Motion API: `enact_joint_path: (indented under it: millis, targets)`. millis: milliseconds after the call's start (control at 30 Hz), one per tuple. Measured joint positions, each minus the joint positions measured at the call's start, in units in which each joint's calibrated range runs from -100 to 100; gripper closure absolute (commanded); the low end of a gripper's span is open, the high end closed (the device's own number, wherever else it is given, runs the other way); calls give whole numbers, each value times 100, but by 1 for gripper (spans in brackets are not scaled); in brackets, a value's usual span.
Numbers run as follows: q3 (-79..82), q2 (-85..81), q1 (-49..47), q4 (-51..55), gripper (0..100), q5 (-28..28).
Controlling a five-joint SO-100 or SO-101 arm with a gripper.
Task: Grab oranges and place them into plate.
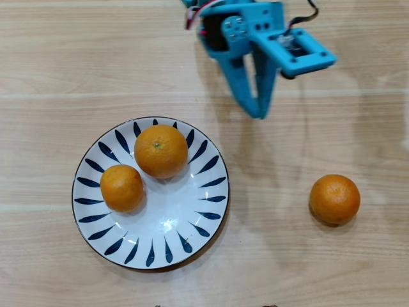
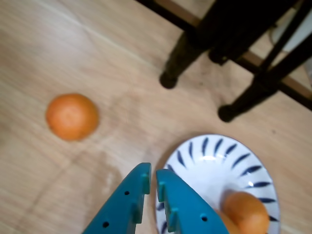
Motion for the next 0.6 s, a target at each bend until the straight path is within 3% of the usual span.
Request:
enact_joint_path:
  millis: [100,367,600]
  targets:
    - [1231,-279,-414,-1206,98,-245]
    - [4940,-516,-1013,-5995,98,-819]
    - [4551,398,-1233,-6684,98,-861]
